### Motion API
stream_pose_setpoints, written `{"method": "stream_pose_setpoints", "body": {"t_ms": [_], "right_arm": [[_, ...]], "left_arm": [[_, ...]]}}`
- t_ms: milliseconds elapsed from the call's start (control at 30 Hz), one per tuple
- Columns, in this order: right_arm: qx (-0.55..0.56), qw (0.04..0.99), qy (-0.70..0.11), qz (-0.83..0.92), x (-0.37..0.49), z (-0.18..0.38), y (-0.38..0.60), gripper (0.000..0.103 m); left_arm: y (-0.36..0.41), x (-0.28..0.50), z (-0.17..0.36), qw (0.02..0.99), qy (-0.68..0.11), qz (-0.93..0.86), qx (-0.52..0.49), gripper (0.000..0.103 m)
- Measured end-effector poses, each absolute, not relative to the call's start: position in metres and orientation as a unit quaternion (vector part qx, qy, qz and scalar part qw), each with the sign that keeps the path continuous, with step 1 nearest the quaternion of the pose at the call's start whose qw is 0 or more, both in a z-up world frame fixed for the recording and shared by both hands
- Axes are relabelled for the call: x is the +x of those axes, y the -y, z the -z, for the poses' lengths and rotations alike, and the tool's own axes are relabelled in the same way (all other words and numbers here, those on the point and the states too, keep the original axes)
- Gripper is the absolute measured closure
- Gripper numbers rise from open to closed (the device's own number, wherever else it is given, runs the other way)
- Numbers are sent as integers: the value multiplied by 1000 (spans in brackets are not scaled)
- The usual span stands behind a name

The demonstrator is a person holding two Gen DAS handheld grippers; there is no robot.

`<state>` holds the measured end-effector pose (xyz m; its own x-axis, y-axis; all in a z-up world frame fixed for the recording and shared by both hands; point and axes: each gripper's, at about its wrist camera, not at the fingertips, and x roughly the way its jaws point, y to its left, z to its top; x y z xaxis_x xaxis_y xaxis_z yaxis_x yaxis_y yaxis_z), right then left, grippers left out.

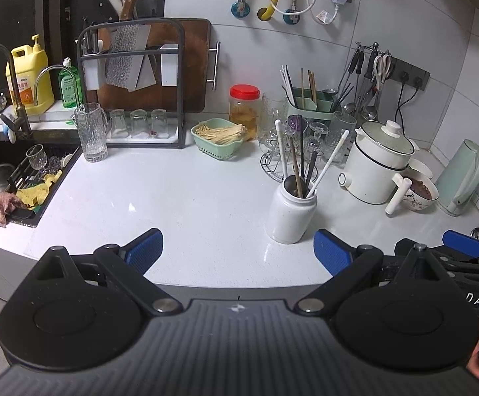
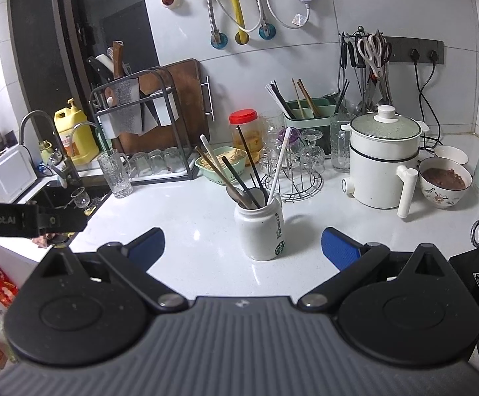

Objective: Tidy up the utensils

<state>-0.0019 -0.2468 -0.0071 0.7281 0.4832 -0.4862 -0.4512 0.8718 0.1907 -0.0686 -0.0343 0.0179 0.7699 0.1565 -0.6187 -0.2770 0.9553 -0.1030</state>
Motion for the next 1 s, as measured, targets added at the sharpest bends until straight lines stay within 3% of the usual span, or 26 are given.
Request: {"method": "stream_pose_setpoints", "body": {"t_ms": [1000], "right_arm": [[26, 933, -260, -248, -13, 6, 248, 0]], "left_arm": [[34, -66, -7, 929, -339, -107, -100, 4]]}}
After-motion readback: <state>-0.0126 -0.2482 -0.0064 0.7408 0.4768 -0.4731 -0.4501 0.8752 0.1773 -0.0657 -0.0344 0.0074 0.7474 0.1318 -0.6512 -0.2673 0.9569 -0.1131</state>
